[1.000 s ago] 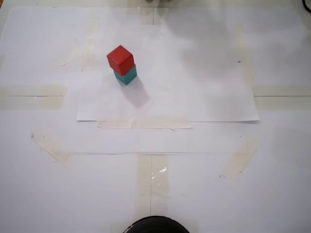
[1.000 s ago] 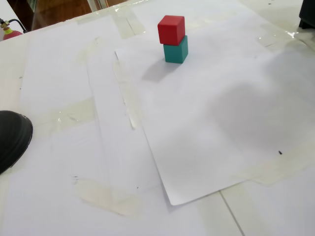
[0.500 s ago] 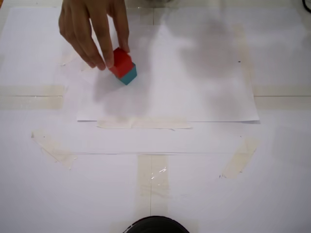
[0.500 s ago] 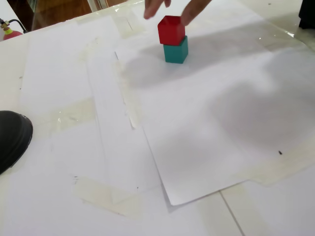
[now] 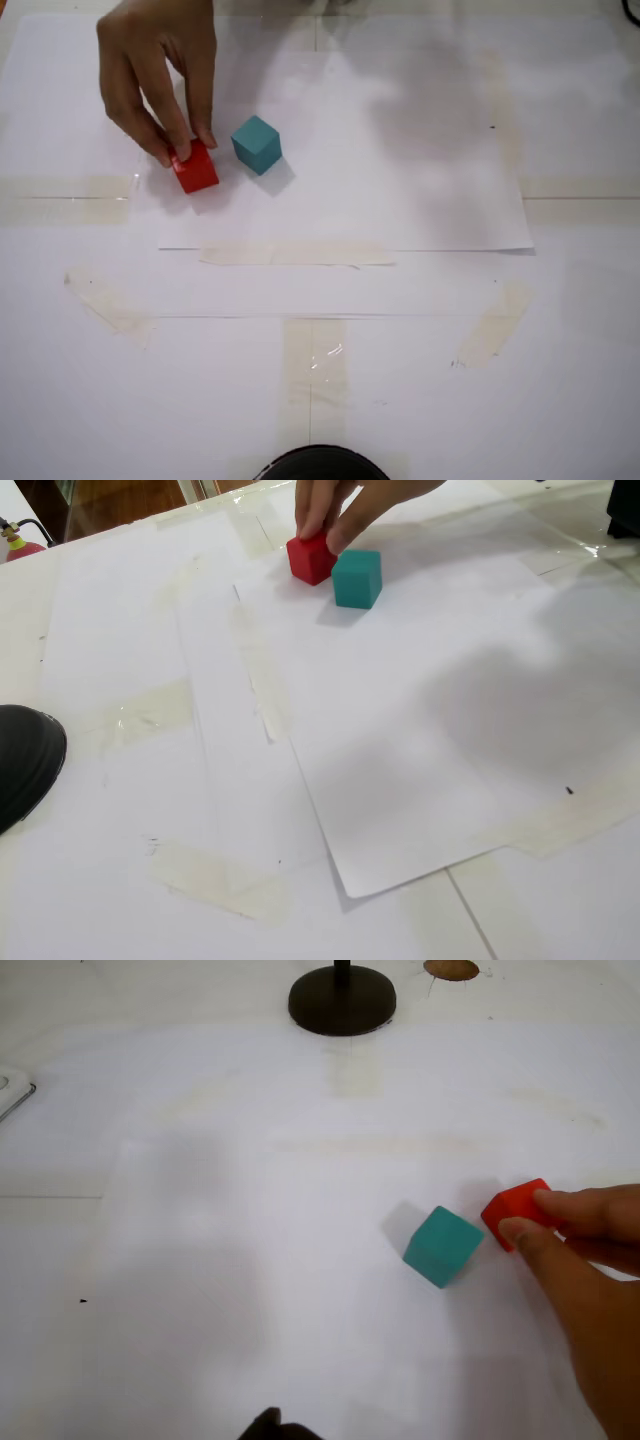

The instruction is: Put the red cube on the top of the blue cube.

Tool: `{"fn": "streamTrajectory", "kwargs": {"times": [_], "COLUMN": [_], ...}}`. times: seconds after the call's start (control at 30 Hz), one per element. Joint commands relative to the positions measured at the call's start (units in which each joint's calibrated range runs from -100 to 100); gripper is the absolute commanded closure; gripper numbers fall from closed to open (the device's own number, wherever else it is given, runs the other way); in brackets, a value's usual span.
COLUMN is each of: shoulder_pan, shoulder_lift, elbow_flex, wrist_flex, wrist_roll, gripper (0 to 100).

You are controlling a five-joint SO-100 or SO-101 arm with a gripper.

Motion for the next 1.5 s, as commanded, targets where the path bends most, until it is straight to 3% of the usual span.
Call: {"fn": "streamTrajectory", "kwargs": {"times": [0.0, 1.47], "shoulder_pan": [0.6, 0.7], "shoulder_lift": [-0.4, -0.4], "elbow_flex": [0.1, 1.4], "wrist_flex": [-1.1, -1.8], "wrist_roll": [0.2, -0.1], "gripper": [100, 100]}}
